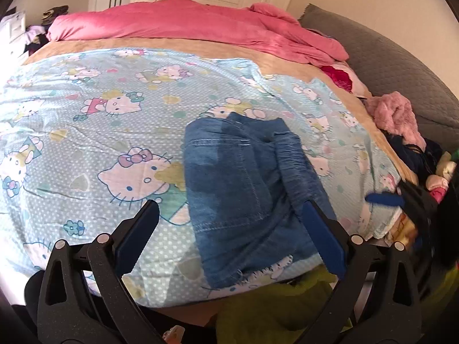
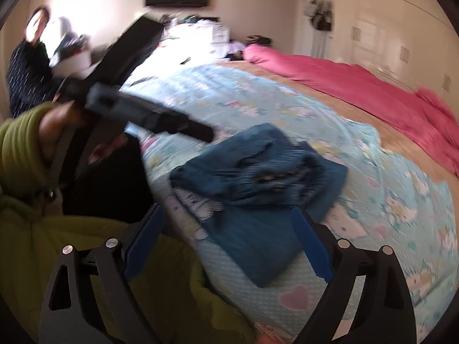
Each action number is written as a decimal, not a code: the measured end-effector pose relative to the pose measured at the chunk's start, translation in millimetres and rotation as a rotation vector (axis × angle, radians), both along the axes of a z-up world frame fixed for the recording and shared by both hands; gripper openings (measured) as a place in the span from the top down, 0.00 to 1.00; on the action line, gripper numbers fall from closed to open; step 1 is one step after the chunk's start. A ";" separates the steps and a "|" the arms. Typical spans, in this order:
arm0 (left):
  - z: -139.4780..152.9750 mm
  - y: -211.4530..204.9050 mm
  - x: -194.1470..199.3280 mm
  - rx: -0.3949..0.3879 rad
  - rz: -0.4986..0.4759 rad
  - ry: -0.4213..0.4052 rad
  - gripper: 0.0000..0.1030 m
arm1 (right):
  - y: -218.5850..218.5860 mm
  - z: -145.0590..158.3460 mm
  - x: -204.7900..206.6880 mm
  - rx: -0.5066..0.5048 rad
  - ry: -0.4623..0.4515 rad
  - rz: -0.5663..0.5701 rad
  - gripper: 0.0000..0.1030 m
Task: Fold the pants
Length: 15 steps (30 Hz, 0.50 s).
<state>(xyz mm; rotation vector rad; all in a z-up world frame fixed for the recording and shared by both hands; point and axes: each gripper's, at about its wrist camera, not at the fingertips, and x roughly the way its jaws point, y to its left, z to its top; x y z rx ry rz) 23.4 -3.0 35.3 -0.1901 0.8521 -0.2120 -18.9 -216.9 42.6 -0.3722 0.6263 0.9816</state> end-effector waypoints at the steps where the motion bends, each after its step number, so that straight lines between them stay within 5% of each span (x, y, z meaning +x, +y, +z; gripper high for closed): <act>1: -0.4 1.7 3.0 0.001 0.004 0.002 0.16 | 6.4 -2.4 -3.6 -0.014 -0.005 0.021 0.15; 3: -1.1 5.3 10.8 0.003 0.014 0.012 0.39 | 16.7 -6.2 -9.1 -0.033 -0.017 0.052 0.19; 7: -6.3 8.9 32.4 -0.028 -0.006 0.053 0.67 | 37.8 -11.3 -13.1 -0.074 -0.058 0.108 0.38; 15: -30.9 -2.6 72.0 -0.002 -0.045 0.125 0.71 | 77.1 -17.1 -14.0 -0.178 -0.211 0.245 0.51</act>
